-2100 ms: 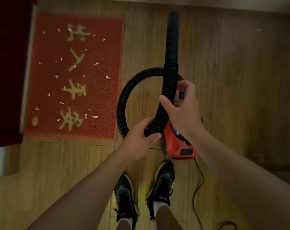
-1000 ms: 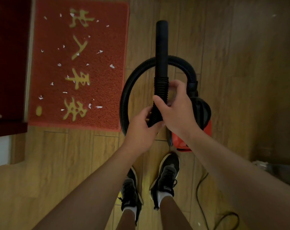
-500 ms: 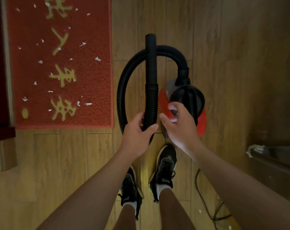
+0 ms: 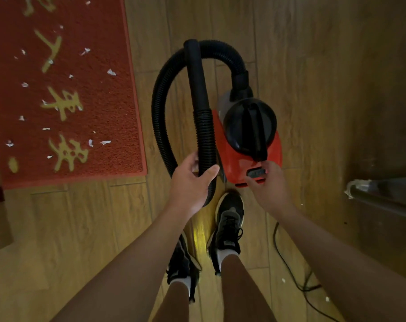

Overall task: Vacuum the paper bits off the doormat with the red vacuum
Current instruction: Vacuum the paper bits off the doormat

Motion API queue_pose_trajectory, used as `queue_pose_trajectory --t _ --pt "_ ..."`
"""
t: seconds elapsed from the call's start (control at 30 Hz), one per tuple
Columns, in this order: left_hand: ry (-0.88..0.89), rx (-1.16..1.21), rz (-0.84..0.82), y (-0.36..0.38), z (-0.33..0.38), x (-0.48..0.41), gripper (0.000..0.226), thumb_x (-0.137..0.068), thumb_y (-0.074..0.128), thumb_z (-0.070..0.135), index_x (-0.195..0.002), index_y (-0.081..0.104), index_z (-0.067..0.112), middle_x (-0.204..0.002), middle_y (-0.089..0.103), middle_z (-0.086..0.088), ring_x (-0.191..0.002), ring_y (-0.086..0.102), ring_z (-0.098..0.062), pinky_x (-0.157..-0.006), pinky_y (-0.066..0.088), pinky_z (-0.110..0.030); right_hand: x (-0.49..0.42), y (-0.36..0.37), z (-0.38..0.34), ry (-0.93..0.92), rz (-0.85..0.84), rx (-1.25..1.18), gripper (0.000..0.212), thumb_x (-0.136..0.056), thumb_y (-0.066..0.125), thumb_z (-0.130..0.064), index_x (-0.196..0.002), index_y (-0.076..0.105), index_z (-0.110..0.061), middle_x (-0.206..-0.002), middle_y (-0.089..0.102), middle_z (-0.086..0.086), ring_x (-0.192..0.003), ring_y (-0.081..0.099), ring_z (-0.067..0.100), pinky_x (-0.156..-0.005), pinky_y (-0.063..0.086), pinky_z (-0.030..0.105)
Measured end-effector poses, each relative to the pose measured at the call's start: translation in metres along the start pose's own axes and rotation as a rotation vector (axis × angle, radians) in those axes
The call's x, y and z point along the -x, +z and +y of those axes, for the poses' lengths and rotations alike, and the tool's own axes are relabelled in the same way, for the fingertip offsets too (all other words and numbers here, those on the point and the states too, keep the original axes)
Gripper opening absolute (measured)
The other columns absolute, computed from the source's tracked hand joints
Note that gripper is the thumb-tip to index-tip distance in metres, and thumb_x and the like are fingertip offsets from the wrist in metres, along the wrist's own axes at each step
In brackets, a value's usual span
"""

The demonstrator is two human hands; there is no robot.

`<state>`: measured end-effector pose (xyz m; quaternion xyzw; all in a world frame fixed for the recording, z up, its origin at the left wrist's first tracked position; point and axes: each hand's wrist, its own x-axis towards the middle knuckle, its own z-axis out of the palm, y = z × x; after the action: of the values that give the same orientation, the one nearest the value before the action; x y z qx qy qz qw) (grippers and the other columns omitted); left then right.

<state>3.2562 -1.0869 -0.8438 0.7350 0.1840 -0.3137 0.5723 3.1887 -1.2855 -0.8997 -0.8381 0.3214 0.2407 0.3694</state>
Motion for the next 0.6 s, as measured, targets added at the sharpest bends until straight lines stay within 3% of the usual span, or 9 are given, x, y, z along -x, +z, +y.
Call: queue_pose_trajectory --t 0.07,0.17,0.27,0.47,0.6 --pt "-0.010 0.011 0.000 0.006 -0.005 -0.001 0.026 -0.096 0.069 0.017 -0.115 0.067 0.034 -0.110 0.074 0.012 -0.104 0.069 -0.004 -0.095 0.056 -0.030 -0.004 0.000 0.003 -0.001 0.023 -0.016 0.045 -0.078 0.077 -0.042 -0.117 0.057 -0.032 -0.110 0.062 -0.010 -0.099 0.063 0.005 -0.084 0.059 0.038" --pt "-0.016 -0.001 -0.010 0.016 -0.012 -0.002 0.028 -0.095 0.069 0.020 -0.122 0.068 0.027 -0.111 0.074 0.012 -0.107 0.069 -0.007 -0.098 0.056 -0.037 -0.009 0.003 0.010 -0.017 0.040 -0.009 0.060 -0.082 0.080 -0.029 -0.134 0.051 -0.019 -0.130 0.052 0.000 -0.119 0.054 0.014 -0.100 0.048 0.032" --pt "-0.017 -0.008 -0.020 0.024 -0.017 -0.002 0.030 -0.095 0.070 0.022 -0.124 0.067 0.026 -0.113 0.073 0.013 -0.109 0.068 -0.008 -0.100 0.055 -0.042 -0.017 0.007 0.019 -0.028 0.041 0.055 0.072 -0.085 0.078 -0.027 -0.145 0.042 -0.012 -0.145 0.040 0.005 -0.132 0.045 0.022 -0.109 0.041 0.035" --pt "-0.031 0.055 0.008 0.032 -0.023 -0.006 0.024 -0.094 0.071 0.017 -0.115 0.070 0.029 -0.108 0.075 0.006 -0.103 0.072 -0.016 -0.097 0.056 -0.047 -0.029 0.015 0.029 -0.017 0.136 0.071 0.069 -0.084 0.079 -0.023 -0.142 0.044 -0.013 -0.143 0.040 0.006 -0.130 0.047 0.024 -0.107 0.043 0.035" --pt "-0.048 0.088 0.003 0.032 -0.024 -0.007 0.026 -0.095 0.069 0.013 -0.120 0.069 0.019 -0.109 0.075 0.001 -0.100 0.073 -0.016 -0.096 0.058 -0.043 -0.033 0.021 0.032 -0.024 0.183 0.061 0.068 -0.081 0.081 -0.021 -0.138 0.044 -0.015 -0.140 0.041 0.007 -0.129 0.046 0.027 -0.104 0.045 0.038"
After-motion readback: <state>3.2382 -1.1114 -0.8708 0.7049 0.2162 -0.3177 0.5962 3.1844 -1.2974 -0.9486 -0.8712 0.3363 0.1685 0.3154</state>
